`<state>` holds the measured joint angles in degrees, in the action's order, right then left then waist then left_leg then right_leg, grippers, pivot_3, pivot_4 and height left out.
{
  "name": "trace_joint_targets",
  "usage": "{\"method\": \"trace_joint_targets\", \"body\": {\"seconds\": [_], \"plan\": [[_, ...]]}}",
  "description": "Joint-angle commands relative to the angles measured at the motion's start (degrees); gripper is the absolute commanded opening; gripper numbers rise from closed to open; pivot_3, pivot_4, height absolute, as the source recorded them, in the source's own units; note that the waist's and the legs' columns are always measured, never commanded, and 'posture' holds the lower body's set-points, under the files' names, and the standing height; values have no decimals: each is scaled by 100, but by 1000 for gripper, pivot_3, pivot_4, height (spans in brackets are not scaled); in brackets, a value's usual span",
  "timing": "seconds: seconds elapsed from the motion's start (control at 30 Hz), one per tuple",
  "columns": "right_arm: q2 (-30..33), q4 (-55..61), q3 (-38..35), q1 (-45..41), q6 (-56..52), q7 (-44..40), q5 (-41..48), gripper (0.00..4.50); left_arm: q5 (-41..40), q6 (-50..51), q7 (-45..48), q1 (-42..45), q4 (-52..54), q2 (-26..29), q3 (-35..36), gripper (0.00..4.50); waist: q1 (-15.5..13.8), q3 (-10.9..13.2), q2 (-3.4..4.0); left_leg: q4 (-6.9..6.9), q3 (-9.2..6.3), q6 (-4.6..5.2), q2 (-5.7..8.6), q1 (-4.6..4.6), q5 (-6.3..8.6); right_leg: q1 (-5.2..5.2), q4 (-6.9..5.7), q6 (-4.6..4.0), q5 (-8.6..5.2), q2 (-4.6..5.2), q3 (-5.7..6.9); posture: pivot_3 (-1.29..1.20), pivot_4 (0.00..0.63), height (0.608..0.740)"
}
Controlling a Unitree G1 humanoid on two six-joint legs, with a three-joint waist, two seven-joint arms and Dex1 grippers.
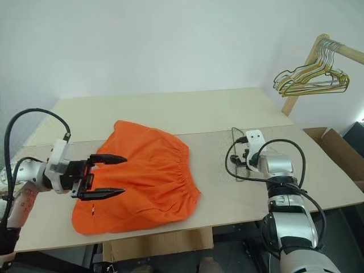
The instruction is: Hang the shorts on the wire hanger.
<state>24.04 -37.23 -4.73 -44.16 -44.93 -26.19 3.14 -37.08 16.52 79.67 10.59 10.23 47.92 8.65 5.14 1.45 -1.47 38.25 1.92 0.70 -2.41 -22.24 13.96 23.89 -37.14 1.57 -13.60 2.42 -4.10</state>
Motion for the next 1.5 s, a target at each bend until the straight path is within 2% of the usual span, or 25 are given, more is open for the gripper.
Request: {"method": "trace_joint_targets", "body": {"seconds": [0.03, 0.27, 0.37, 0.5, 0.73, 1.0, 1.13, 1.23, 1.33, 1.43, 1.5], "plan": [[-60, -98, 39, -145, -2, 68, 31, 4460, 103, -98, -72, 1, 202, -8, -35, 4485, 13, -1, 1, 0, 0, 0, 0, 0, 0, 0, 0, 0, 0, 0, 0, 13, 0, 740], [-220, -372, 289, -134, -413, 136, -35, 4460, 298, -245, -147, -62, 319, -103, -169, 4485, 34, -3, 3, -1, -1, 0, 0, 10, 0, -13, 3, 0, 0, 0, 2, 17, 0, 740], [-269, -440, 403, -85, -531, 142, -79, 3889, 362, -298, -181, -110, 341, -145, -193, 4500, 41, -4, 3, -8, -2, 0, -2, 39, 0, -42, 10, 1, -1, 0, 4, 21, 0, 740], [-300, -481, 515, 26, -595, 126, -133, 2535, 434, -378, -226, -193, 361, -163, -194, 4500, 44, -10, -3, -28, 0, -1, -3, 93, 1, -88, 23, 2, -6, -1, 4, 26, 0, 740], [-318, -525, 519, 159, -622, 157, -186, 12, 480, -468, -334, -234, 371, -235, -234, 4500, 45, -47, -21, -40, 1, 0, -8, 114, 1, -107, 28, -3, -11, -4, 5, 32, 0, 740], [-291, -260, 722, 357, -198, 365, -437, 12, 559, -508, -446, -121, 336, -370, -333, 4500, 34, -55, -22, -45, -3, -1, -10, 137, 2, -140, 40, 26, -29, -5, 12, 27, 0, 740], [-239, 623, 655, 562, 552, 666, -559, 12, 90, 109, -987, 152, 318, -697, -188, 4500, 26, -53, -21, -46, -3, -1, -10, 148, 3, -154, 44, 34, -34, -4, 12, 27, 0, 740], [-354, 1692, 317, 727, 771, 761, -265, 12, -576, 1307, -1871, 580, 118, -1058, -74, 4500, 17, -36, 4, -45, -6, -1, -10, 139, 3, -146, 41, 38, -35, -4, 10, 17, 0, 740], [-595, 2626, -3, 877, 677, 818, 115, 12, -1250, 2277, -2757, 1034, -209, -1620, 60, 4500, 28, -29, 19, -44, -16, -1, -6, 98, 2, -94, 27, 39, -33, -4, 1, 14, 0, 740], [-706, 3553, 215, 1308, 1257, 733, 102, 12, -1740, 2873, -3610, 1564, -639, -2272, 261, 4500, -10, -29, 20, -43, -35, -1, -2, 74, 2, -72, 19, 10, -16, -4, 4, 11, 0, 740], [-733, 3995, 566, 1735, 2303, 757, -190, 12, -1887, 3060, -4003, 1877, -884, -2592, 359, 4500, -64, -30, 19, -43, -40, -1, 0, 55, 3, -66, 33, 9, -15, -4, 14, 6, 0, 740]]}}
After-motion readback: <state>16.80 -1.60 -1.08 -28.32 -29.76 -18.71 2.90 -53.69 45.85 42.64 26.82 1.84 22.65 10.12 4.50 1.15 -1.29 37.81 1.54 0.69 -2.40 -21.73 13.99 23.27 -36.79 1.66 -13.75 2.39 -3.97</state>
